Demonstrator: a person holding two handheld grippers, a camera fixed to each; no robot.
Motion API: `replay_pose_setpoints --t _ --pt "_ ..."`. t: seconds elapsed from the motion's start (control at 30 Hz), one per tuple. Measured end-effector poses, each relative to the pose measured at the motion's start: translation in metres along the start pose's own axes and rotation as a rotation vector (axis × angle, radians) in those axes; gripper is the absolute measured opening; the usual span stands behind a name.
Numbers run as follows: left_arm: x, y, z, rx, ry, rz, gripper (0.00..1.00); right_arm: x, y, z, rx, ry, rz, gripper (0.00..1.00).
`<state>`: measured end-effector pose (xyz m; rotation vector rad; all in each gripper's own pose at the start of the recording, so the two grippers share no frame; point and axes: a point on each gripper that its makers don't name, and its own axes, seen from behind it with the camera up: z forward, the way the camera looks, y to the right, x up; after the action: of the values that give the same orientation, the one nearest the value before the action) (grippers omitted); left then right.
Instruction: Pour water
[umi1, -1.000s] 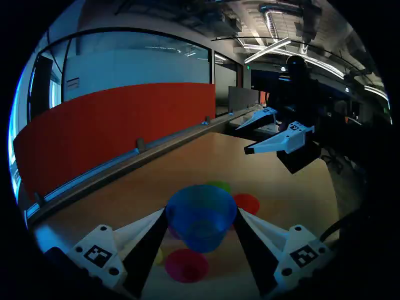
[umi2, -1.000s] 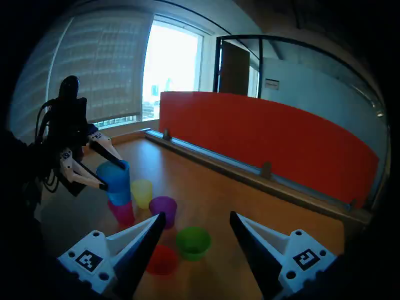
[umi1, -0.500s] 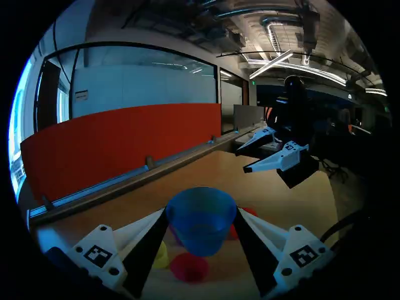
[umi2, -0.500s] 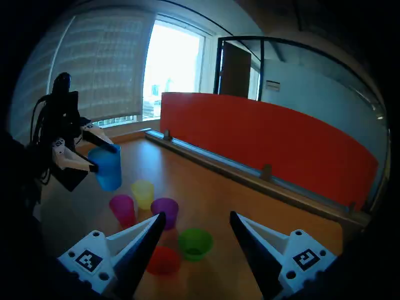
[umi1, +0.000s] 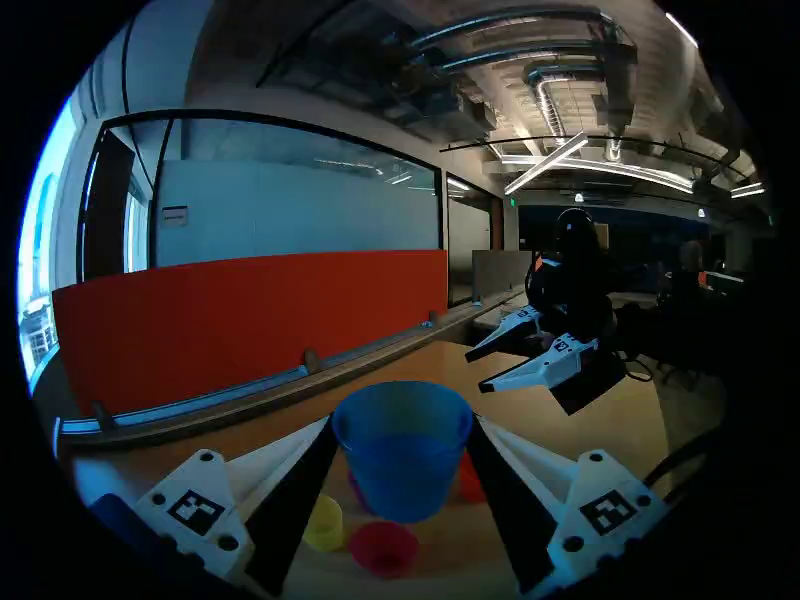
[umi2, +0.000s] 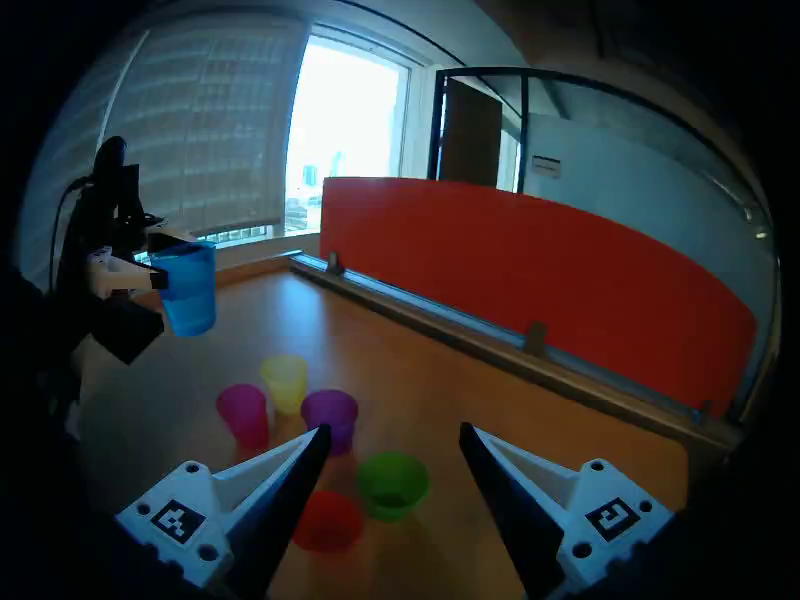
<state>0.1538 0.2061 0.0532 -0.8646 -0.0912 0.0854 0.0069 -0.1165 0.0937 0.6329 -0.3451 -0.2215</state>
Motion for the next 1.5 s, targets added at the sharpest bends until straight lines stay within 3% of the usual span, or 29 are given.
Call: replay_pose_setpoints --t 0.6,1.07,1.5 --pt "0.007 -0.005 -0.019 0.015 0.049 0.013 0.87 -0.027 0.0 0.023 0.017 -0.066 0.003 1.0" --pt "0.005 0.0 -0.035 0.022 0.057 0.016 0.88 -0.065 0.003 0.052 0.046 -0.16 0.018 0.99" --pt "-0.006 -0.02 -0.048 0.068 0.053 -0.003 0.88 -0.085 0.0 0.068 0.056 -0.216 0.012 1.0"
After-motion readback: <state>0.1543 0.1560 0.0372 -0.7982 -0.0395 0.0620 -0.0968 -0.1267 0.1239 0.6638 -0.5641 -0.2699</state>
